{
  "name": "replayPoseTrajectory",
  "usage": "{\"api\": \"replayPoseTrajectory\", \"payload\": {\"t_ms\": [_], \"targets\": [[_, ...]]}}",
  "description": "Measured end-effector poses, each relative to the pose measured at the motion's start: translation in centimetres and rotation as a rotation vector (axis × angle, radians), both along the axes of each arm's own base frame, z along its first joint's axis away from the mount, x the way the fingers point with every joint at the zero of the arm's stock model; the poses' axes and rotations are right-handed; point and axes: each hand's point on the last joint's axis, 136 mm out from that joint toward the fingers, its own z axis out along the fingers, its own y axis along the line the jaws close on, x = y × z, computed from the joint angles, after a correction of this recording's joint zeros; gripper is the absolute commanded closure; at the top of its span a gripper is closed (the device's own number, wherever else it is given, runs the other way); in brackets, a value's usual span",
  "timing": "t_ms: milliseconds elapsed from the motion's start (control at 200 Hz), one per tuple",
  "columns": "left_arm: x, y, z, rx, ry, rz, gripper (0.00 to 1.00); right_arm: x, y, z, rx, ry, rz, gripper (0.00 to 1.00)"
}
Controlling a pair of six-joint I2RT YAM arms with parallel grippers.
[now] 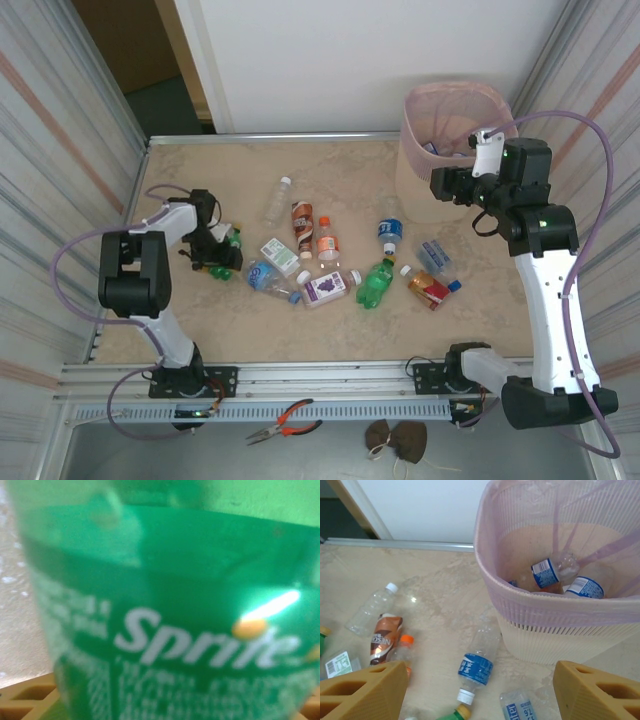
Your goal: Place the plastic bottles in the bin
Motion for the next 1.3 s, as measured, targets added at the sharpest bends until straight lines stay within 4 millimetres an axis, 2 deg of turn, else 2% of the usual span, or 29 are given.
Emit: {"api": "replayPoseTrajectory", "payload": {"t_ms": [240, 466, 581, 676, 787, 912, 1162, 1298], "targets": [[-0.2, -0.3, -0.4, 0.001, 0.018, -0.014, 0.39, 0.1, 0.2, 0.2, 0.006, -0.009, 0.003, 0.25], [-0.2, -0.7, 0.0, -0.020, 0.010, -0.013, 0.41, 0.1, 0.6, 0.3, 0.011, -0.013, 0.014, 0.25], [0.3, -1.2, 1.6, -0.050, -0.043, -0.015, 0.41, 0.0, 1.3, 0.3, 0.029, -0.008, 0.030, 0.26], [0.9, -2.2, 4.2, -0.099, -0.134, -0.033, 0.42, -0.2, 2.3, 0.4, 0.053, -0.010, 0.059, 0.26], [2.0, -4.5, 8.1, -0.178, -0.268, -0.093, 0.43, -0.8, 4.0, 0.5, 0.100, -0.017, 0.117, 0.26], [2.3, -8.6, 12.3, -0.302, -0.408, -0.207, 0.44, -1.5, 6.4, 0.5, 0.176, -0.024, 0.198, 0.26], [0.1, -17.2, 18.8, -0.579, -0.577, -0.450, 0.45, -3.0, 11.4, 1.6, 0.366, -0.056, 0.364, 0.26], [-1.4, -20.5, 22.4, -0.713, -0.663, -0.545, 0.46, -3.8, 13.7, 3.0, 0.427, -0.092, 0.458, 0.26]]}}
